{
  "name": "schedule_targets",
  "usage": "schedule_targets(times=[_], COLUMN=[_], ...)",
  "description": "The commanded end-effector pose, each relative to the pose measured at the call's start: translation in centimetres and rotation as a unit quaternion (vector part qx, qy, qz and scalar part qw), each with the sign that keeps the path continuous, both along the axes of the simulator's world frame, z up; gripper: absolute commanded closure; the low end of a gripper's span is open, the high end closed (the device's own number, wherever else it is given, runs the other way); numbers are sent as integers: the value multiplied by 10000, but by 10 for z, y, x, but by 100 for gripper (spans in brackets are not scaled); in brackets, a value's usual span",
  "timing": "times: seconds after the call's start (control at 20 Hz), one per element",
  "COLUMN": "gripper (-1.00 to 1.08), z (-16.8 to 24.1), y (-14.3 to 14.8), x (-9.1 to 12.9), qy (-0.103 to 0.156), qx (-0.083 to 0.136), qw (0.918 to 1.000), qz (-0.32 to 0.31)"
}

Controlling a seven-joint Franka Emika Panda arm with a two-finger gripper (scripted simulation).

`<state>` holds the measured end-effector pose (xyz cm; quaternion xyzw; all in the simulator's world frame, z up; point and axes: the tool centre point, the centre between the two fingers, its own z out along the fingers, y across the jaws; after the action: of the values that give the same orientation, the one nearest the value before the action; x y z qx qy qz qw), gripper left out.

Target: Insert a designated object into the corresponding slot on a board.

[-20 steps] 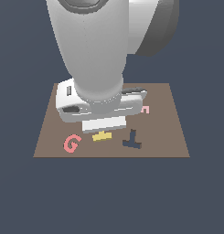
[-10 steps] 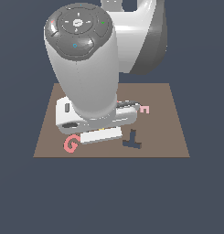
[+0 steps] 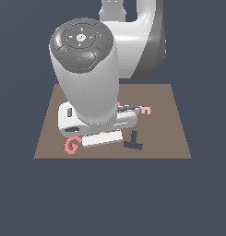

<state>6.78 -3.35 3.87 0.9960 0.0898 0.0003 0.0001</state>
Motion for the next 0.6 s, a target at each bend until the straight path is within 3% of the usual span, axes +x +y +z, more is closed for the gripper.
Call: schedule_targets(times=[0.0,0.1,0.15,0.55], gripper=[-92,-92,108,108], z=[-7,-9,-9,-9], y=[0,0,0,0], x=[0,0,0,0], qy=[3,3,3,3], qx=[0,0,0,0], qw=[10000,10000,10000,10000], qz=[3,3,3,3])
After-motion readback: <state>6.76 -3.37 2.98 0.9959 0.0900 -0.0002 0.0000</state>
